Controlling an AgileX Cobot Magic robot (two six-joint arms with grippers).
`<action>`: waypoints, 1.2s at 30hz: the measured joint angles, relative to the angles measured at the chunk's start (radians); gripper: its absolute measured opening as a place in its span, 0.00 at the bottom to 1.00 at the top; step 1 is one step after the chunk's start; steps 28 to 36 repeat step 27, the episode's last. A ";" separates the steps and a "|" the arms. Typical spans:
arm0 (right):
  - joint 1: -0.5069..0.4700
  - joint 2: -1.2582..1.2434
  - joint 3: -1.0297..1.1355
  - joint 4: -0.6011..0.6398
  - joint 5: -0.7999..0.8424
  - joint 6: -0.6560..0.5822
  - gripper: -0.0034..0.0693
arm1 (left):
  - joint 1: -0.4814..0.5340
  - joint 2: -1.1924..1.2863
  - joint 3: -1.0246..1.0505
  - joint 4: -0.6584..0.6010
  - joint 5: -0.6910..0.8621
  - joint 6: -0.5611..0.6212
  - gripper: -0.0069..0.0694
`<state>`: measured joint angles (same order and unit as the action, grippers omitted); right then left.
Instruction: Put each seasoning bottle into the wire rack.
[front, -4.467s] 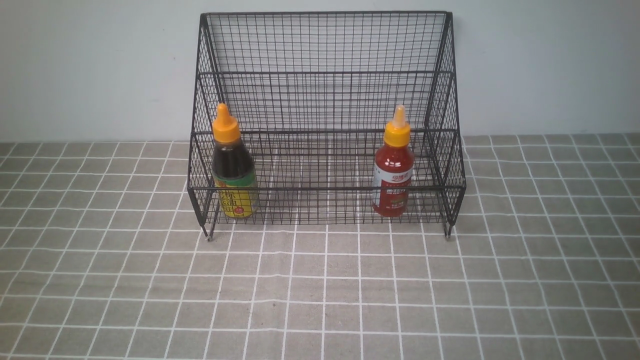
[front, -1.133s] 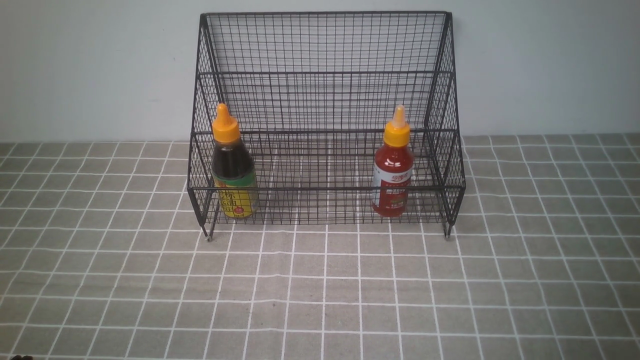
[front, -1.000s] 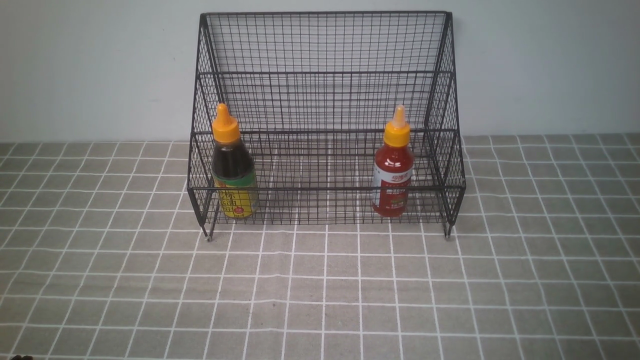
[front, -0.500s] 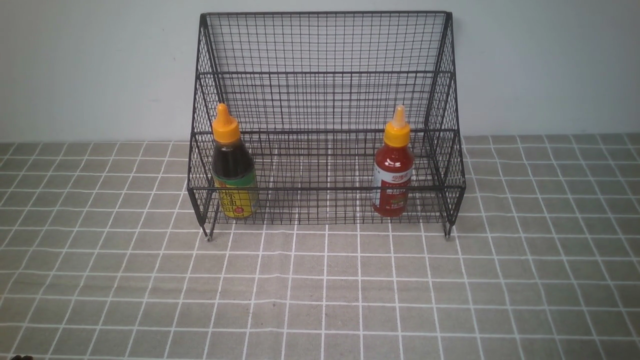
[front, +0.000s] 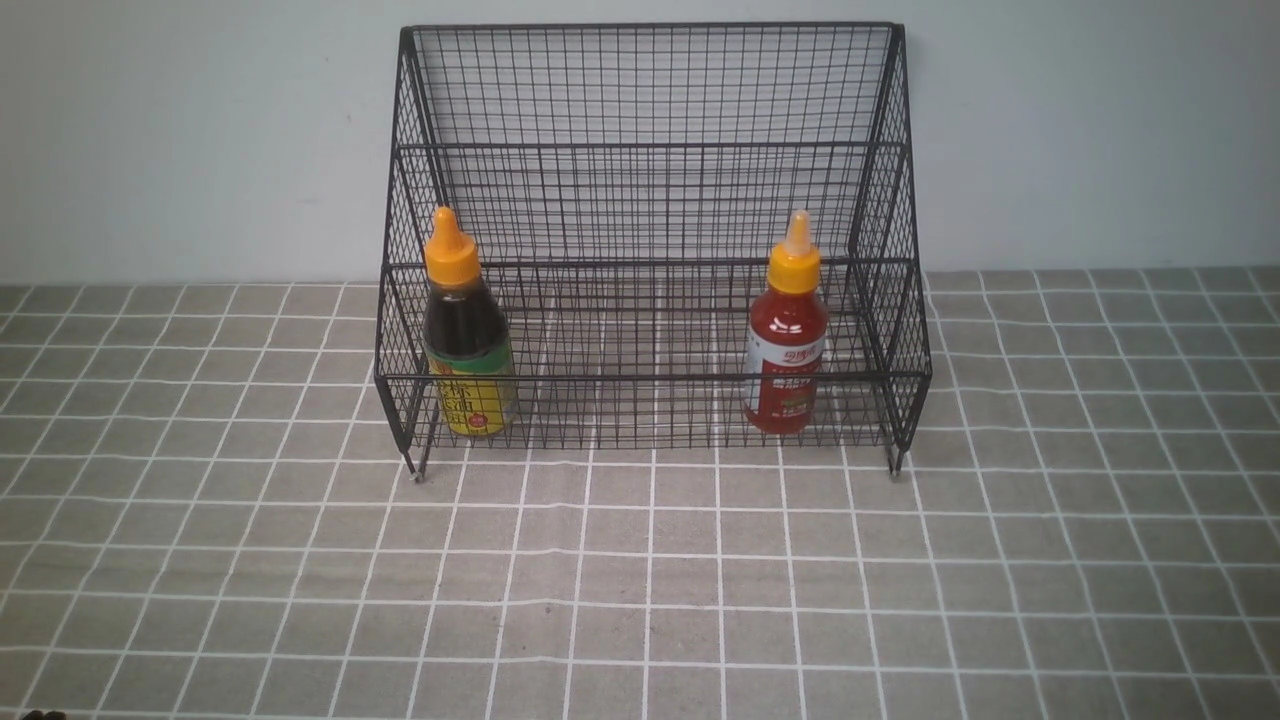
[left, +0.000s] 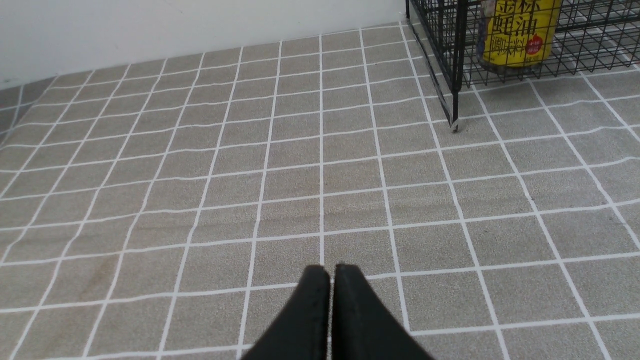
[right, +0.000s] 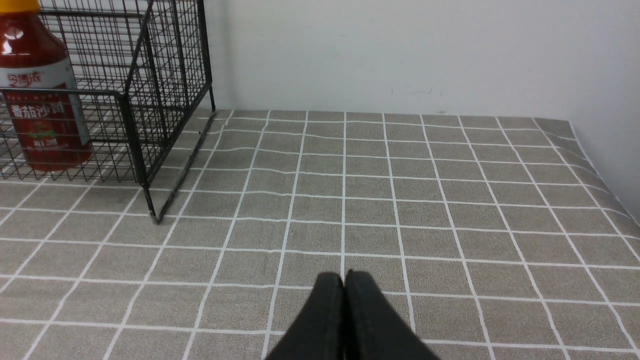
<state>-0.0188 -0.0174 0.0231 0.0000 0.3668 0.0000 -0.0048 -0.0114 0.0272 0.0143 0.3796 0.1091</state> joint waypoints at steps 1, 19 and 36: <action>0.000 0.000 0.000 0.000 0.000 0.000 0.03 | 0.000 0.000 0.000 0.000 0.000 0.000 0.08; 0.000 0.000 0.000 0.000 0.000 0.018 0.03 | 0.000 0.000 0.000 0.000 0.000 -0.001 0.08; 0.000 0.000 0.000 0.000 0.000 0.018 0.03 | 0.000 0.000 0.000 0.000 0.000 -0.001 0.08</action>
